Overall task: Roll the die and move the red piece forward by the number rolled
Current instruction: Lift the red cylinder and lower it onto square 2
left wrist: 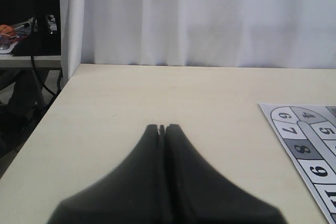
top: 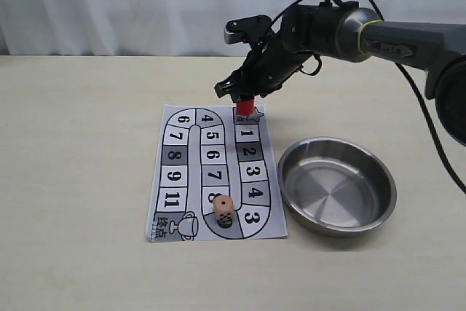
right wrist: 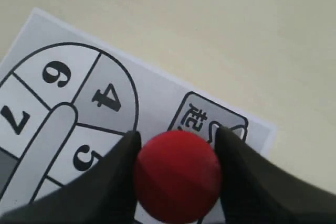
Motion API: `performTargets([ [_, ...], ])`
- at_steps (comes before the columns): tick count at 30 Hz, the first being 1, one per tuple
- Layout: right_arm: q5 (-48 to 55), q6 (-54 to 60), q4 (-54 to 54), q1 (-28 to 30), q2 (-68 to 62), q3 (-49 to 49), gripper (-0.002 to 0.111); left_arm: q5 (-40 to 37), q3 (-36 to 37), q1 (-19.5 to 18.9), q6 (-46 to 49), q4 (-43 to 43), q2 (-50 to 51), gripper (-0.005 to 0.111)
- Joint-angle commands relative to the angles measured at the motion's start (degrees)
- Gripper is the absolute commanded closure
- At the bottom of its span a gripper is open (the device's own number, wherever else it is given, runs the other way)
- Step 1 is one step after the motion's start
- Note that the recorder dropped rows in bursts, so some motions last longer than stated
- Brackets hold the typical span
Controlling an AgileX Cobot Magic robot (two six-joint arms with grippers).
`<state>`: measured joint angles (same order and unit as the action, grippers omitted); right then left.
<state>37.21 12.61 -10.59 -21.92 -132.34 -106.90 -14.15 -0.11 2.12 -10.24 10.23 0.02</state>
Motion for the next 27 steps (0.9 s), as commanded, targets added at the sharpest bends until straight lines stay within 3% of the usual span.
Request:
performTargets([
  [1,1.6,0.2,1.4,-1.6,1.5,0.1,0.104,0.7,0.1,0.5,-0.2,-0.2,0.0,0.107],
  [8,0.2,-4.3,6.7,-1.8,1.5,3.5,0.104,0.7,0.1,0.5,-0.2,-0.2,0.0,0.107],
  [23,-0.7,-6.7,6.4,-1.9,-2.9,3.7,0.104,0.7,0.1,0.5,-0.2,-0.2,0.0,0.107],
  [27,-0.3,-6.9,6.8,-1.8,-3.9,3.7,0.092,0.7,0.1,0.5,-0.2,-0.2,0.0,0.107],
])
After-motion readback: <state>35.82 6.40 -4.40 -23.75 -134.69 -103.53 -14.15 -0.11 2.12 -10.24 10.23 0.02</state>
